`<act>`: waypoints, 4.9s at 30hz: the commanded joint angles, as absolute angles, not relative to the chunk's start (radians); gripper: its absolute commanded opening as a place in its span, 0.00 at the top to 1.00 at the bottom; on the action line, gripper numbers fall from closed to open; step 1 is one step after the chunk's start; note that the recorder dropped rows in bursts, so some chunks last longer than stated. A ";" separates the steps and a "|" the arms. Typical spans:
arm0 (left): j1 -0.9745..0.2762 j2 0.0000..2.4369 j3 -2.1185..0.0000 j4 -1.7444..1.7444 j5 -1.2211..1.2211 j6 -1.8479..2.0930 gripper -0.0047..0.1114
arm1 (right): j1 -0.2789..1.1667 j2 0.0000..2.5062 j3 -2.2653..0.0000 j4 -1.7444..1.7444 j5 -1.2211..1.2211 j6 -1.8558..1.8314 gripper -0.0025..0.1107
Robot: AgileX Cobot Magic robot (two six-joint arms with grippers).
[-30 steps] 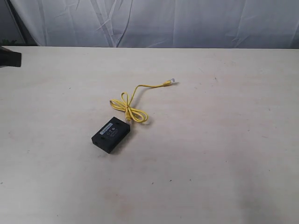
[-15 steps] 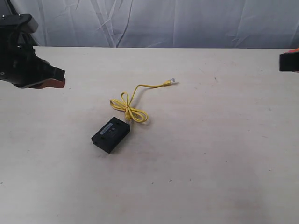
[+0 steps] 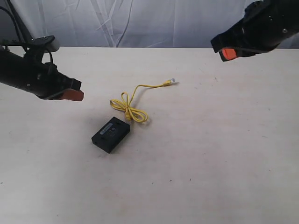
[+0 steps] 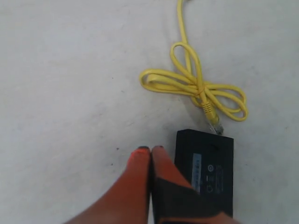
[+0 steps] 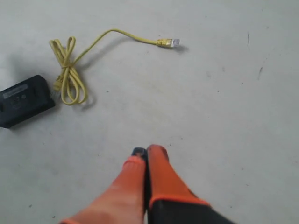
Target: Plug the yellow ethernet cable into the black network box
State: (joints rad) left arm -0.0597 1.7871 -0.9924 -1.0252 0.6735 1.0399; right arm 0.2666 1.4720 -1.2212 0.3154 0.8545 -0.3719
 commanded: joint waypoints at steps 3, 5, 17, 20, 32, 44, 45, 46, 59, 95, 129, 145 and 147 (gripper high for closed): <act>-0.071 1.855 -1.000 -1.068 0.719 1.084 0.96 | 0.270 1.678 -1.393 0.302 0.955 -0.334 0.99; -0.092 1.873 -1.000 -1.068 0.718 1.088 0.96 | 0.270 1.752 -1.468 0.304 1.007 -0.313 0.99; -0.152 1.913 -1.000 -1.047 0.702 1.102 0.96 | 0.431 2.260 -2.089 0.071 1.221 0.050 0.98; -0.152 1.913 -1.000 -1.047 0.702 1.102 0.96 | 0.431 2.353 -2.197 0.078 1.221 0.162 0.79; -0.152 1.913 -1.000 -1.051 0.705 1.102 0.96 | 0.431 2.438 -2.210 0.127 1.164 0.534 0.35; -0.152 1.913 -1.000 -1.058 0.706 1.102 0.96 | 0.431 2.503 -2.210 0.055 1.081 0.585 0.36; -0.152 1.913 -1.000 -1.058 0.706 1.102 0.96 | 0.431 2.508 -2.210 0.055 1.079 0.585 0.36; -0.152 1.913 -1.000 -1.060 0.706 1.102 0.96 | 0.431 2.513 -2.210 0.053 1.072 0.585 0.36; -0.152 1.913 -1.000 -1.060 0.706 1.102 0.96 | 0.431 2.551 -2.210 0.054 0.962 0.585 0.36; -0.152 1.913 -1.000 -1.055 0.706 1.102 0.96 | 0.380 2.514 -2.210 -0.020 0.895 0.543 0.99; -0.222 2.031 -1.130 -0.933 0.741 1.028 0.96 | 0.432 2.506 -2.210 0.108 0.990 0.248 0.44; -0.222 2.031 -1.130 -0.848 0.756 0.960 0.96 | 0.432 2.595 -2.231 -0.015 0.838 0.371 0.46; -0.222 2.031 -1.130 -0.848 0.752 0.960 0.96 | 0.432 2.602 -2.231 -0.027 0.816 0.373 0.52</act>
State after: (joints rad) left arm -0.2138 2.0288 -1.1255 -0.8547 0.7552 0.9650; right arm 0.4341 2.5944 -2.2228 0.0000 0.8477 0.3628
